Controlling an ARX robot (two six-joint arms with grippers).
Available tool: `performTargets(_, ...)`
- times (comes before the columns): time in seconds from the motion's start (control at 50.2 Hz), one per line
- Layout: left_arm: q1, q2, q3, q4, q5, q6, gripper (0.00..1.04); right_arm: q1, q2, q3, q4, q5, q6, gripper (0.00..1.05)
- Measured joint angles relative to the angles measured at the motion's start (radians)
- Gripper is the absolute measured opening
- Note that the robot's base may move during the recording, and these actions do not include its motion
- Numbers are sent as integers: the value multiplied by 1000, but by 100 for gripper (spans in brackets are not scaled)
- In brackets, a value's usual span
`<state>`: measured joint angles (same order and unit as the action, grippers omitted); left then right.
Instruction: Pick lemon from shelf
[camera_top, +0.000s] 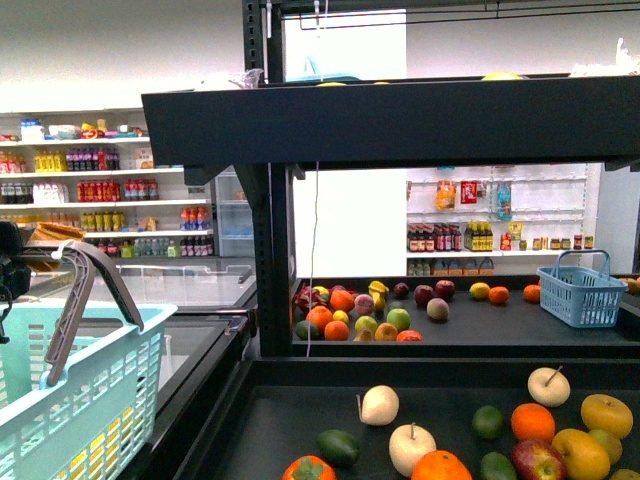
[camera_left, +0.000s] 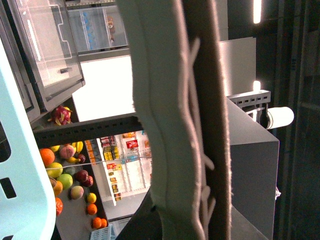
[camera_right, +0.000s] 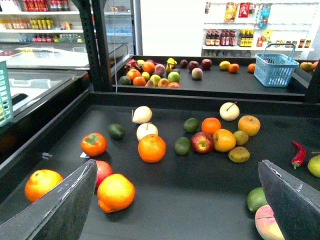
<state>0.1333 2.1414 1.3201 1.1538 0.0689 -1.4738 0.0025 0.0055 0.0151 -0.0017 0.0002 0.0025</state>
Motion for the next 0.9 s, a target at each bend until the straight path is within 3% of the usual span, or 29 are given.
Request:
performTargets(0.279,6,14,-12,33,4,-16,7,0,0,0,0,0,0,97)
performTargets(0.319,9,17,-18,41,8,-15,13,0,0,0,0,0,0,97)
performTargets(0.538,19,24,-89,62,13,-6,69,0,0,0,0,0,0,97)
performTargets(0.657,25,2,-121,49,30,8,88,0,0,0,0,0,0,97)
performTargets(0.737,30,-26,-148,36,36,19,99,0,0,0,0,0,0,97)
performTargets(0.896,44,-114,-204,6,37,42,97,0,0,0,0,0,0,97)
